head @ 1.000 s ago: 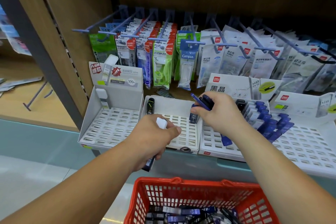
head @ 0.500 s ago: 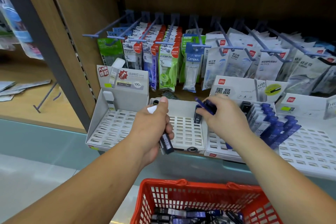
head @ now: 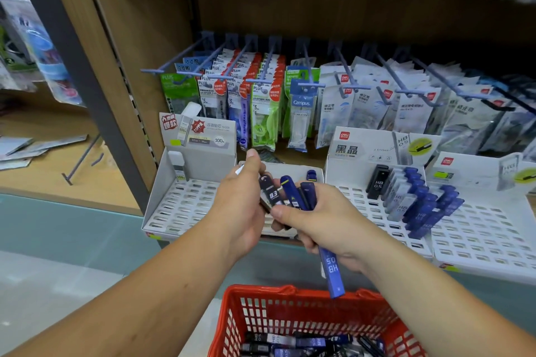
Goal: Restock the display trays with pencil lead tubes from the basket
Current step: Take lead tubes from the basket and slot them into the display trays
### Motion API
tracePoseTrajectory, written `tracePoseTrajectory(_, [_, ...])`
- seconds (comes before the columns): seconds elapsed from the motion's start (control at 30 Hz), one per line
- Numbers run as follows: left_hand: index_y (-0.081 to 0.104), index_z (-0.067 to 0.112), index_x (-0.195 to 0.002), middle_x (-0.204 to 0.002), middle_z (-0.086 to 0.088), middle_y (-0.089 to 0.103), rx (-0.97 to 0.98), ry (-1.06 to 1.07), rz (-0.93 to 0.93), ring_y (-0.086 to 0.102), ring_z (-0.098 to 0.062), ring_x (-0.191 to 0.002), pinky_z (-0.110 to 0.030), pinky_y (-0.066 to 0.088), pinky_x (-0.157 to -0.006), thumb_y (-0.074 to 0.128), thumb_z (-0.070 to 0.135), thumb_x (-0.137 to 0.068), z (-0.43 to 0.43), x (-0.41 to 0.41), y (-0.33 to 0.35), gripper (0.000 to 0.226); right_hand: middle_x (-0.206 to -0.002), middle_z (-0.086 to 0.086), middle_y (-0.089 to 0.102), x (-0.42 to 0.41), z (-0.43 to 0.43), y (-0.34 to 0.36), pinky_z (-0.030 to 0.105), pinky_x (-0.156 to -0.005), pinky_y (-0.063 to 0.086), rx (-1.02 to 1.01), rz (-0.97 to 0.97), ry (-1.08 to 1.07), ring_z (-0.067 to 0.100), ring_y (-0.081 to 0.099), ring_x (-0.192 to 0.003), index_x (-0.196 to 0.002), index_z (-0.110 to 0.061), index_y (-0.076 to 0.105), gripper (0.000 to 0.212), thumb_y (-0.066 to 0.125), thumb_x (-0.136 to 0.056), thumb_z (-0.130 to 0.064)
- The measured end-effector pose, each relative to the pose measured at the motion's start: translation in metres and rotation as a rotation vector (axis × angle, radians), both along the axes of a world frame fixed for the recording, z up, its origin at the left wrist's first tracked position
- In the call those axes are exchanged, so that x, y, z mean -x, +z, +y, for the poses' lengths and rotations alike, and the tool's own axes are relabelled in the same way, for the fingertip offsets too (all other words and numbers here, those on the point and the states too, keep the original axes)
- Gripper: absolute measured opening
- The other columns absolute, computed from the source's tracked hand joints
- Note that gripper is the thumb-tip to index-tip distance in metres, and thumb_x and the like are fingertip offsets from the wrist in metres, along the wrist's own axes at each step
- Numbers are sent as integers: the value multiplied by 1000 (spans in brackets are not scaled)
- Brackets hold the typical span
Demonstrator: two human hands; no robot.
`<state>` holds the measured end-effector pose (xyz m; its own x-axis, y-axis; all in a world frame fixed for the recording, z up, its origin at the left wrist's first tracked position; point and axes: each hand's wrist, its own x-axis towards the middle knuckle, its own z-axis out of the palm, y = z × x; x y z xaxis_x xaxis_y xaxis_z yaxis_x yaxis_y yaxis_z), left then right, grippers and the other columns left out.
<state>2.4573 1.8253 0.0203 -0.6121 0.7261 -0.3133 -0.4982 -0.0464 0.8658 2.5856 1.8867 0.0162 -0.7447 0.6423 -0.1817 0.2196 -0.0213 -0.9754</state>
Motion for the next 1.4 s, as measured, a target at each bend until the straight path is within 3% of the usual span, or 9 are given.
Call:
tracePoseTrajectory(0.13, [55,11,-95,-93,-23,65,-13,-154,-17,56,-31,-72,-36,40,-56,46,31,-109,-13,-1,2,26,-80,17,74,-2,4,-4,24,-44,31,71,26,-59,16,36,-46,-104,-6,64,11,68,-97,-14])
tracePoseTrajectory(0.33, [66,3,-115,-108,-25,73,19,-147,13,58,-29,-81,-38,43,-65,52,31,-108,-26,8,-5,32,-81,17,73,7,-3,-11,23,-44,31,86,71,-81,15,36,-44,-101,-7,64,9,66,-99,-15])
tracePoseTrajectory(0.43, [71,13,-105,-89,-8,73,62,-179,123,55,-18,-76,-28,39,-63,62,21,-103,-42,16,-8,12,-88,18,77,9,-8,-8,22,-42,31,113,73,-54,15,36,-43,-107,-7,64,13,68,-97,-15])
tracePoseTrajectory(0.6, [66,12,-101,-86,-5,76,107,-132,272,61,-14,-67,-25,34,-51,55,21,-107,-64,21,1,15,-87,17,71,14,-17,0,22,-44,33,139,53,-68,15,40,-44,-105,-4,61,19,70,-96,-18])
tracePoseTrajectory(0.73, [54,13,-116,-96,-11,80,214,-97,350,76,-21,-82,-24,22,-43,49,32,-109,-102,25,15,21,-79,11,70,9,-31,11,21,-42,29,206,41,-54,16,47,-50,-103,-9,60,13,60,-103,-22])
tracePoseTrajectory(0.9, [54,20,-118,-94,-12,79,285,-180,457,79,-33,-79,-21,18,-41,50,39,-108,-139,21,40,22,-72,6,61,8,-56,24,22,-41,35,198,24,9,18,51,-52,-89,-17,56,22,65,-100,-35])
tracePoseTrajectory(1.0, [60,18,-111,-90,-13,78,261,-207,496,75,-26,-68,-24,18,-46,53,43,-106,-142,22,36,27,-68,7,59,16,-63,29,27,-43,45,214,70,-17,18,48,-51,-89,-14,57,25,69,-97,-34])
tracePoseTrajectory(1.13, [68,21,-110,-82,-3,69,261,-268,560,60,-12,-62,-23,22,-47,50,33,-109,-133,37,5,21,-73,12,65,35,-54,20,23,-42,34,110,95,-96,16,41,-46,-91,-12,61,21,73,-95,-29])
tracePoseTrajectory(1.4, [70,36,-118,-77,9,64,171,-330,593,50,-7,-63,-20,28,-48,46,23,-110,-116,84,-20,28,-72,5,70,89,-30,14,23,-41,35,-121,54,-175,17,39,-44,-100,-11,70,15,74,-93,-24])
